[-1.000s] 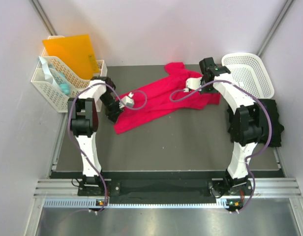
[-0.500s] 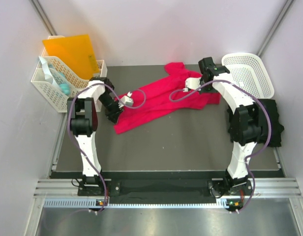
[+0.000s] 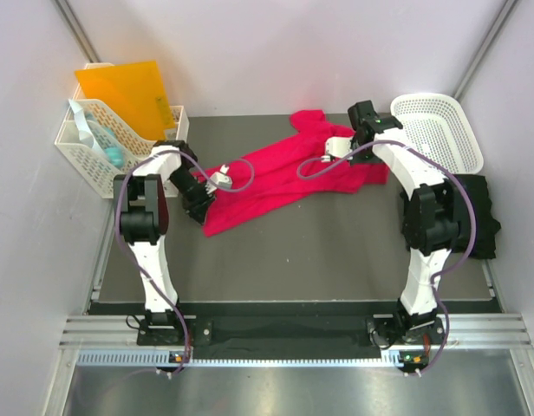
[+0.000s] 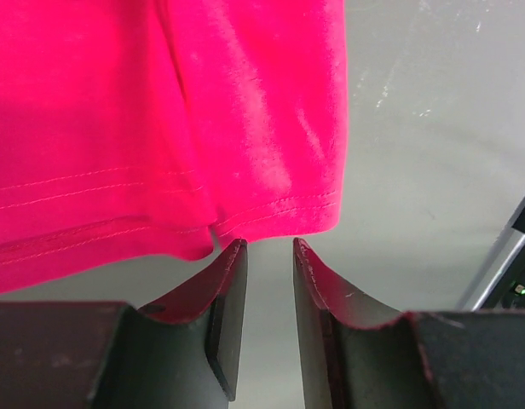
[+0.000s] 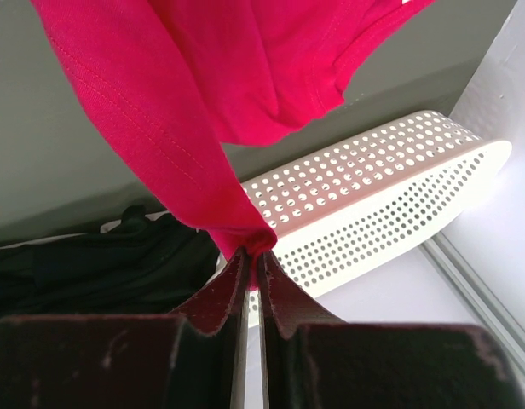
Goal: Fold and stack the t-shirts
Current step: Flatten the tshirt out
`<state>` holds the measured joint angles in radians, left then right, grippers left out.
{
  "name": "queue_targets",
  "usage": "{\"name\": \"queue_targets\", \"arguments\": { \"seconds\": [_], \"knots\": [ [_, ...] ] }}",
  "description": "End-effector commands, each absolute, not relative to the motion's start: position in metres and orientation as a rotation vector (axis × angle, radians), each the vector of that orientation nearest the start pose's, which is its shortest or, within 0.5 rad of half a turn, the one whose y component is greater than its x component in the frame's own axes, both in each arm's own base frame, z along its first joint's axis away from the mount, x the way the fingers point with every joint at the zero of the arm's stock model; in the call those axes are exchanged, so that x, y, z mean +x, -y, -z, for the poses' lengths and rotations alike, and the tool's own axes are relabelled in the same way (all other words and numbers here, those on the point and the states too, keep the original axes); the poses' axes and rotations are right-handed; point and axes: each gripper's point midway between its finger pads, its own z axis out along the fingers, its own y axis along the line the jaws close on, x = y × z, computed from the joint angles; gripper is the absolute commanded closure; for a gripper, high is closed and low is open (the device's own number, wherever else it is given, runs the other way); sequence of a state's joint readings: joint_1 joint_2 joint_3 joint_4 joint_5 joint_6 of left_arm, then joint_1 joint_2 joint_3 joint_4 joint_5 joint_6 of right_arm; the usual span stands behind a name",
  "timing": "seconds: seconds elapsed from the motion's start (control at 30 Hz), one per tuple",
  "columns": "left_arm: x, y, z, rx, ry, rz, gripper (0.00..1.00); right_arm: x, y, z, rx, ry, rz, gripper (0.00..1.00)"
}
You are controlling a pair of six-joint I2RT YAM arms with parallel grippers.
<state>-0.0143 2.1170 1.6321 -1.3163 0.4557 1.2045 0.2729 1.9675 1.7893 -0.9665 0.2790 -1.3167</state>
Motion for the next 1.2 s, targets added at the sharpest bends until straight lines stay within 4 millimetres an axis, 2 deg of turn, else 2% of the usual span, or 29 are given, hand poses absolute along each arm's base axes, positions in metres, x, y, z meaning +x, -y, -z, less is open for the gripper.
{"name": "queue_targets", "arguments": {
  "seconds": [0.0,0.2,0.43,0.6,0.73,0.97,1.17],
  "knots": [
    [0.285,0.057,-0.057,1.558,-2.595,1.052,0.67,0.475,-0.051,-0.174,-1.951,-1.998,0.676,0.95],
    [0.285,0.059,-0.042,1.550,-2.608,1.096,0.67,0.474,-0.051,-0.176,-1.952,-1.994,0.677,0.96],
    [0.294,0.054,-0.030,1.559,-2.618,1.031,0.66,0.468,-0.050,-0.177,-1.949,-2.007,0.672,0.97],
    [0.301,0.048,-0.033,1.588,-2.613,0.952,0.67,0.467,-0.050,-0.177,-1.943,-2.010,0.671,0.97],
    [0.316,0.044,-0.042,1.599,-2.593,0.862,0.67,0.468,-0.049,-0.175,-1.944,-2.014,0.672,0.97],
    [0.326,0.041,-0.053,1.603,-2.576,0.782,0.67,0.471,-0.050,-0.175,-1.943,-2.012,0.676,0.97],
    [0.327,0.038,-0.049,1.602,-2.590,0.759,0.59,0.473,-0.051,-0.175,-1.948,-2.007,0.676,0.97]
  ]
}}
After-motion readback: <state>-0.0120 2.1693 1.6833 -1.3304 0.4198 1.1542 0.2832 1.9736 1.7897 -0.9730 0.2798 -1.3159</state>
